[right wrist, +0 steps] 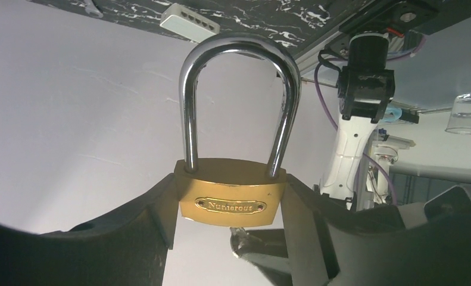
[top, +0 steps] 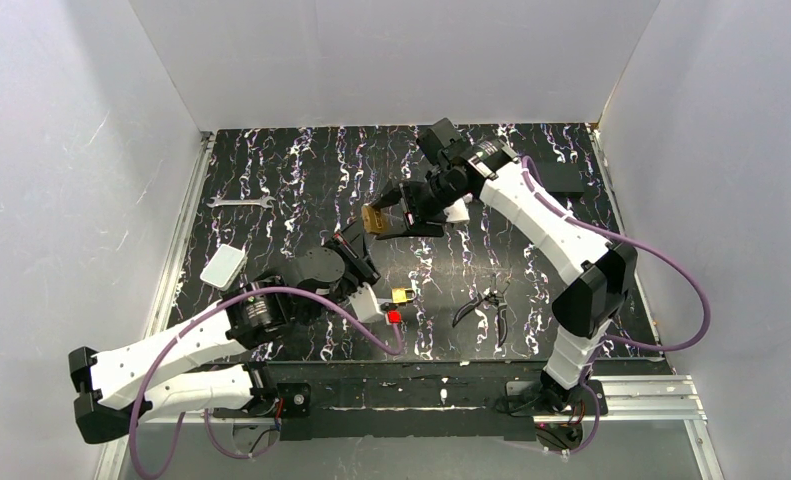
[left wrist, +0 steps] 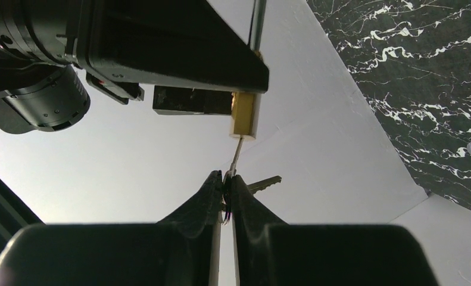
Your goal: Unlock with the key
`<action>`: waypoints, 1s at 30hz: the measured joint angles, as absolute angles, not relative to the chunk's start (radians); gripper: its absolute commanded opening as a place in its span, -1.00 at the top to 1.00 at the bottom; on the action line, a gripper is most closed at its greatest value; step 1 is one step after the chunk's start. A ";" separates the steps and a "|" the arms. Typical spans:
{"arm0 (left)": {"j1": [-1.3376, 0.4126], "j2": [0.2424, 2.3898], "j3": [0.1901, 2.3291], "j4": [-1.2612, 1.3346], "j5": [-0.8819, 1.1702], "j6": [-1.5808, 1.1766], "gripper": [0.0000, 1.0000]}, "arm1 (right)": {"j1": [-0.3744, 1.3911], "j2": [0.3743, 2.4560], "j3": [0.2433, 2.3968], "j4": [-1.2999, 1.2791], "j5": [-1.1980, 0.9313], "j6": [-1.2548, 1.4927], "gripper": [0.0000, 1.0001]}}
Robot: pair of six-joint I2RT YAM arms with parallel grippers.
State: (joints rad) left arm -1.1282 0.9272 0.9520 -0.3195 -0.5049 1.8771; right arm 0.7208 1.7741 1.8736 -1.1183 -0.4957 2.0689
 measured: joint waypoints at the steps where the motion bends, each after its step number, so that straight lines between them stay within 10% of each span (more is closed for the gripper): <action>1: -1.129 0.925 0.949 -0.318 -0.505 1.877 1.00 | 0.720 1.778 1.887 -1.127 -0.493 2.071 0.97; 30: -1.147 0.887 0.875 -0.321 -0.406 1.645 1.00 | 0.657 1.691 1.745 -1.062 -0.396 1.777 0.97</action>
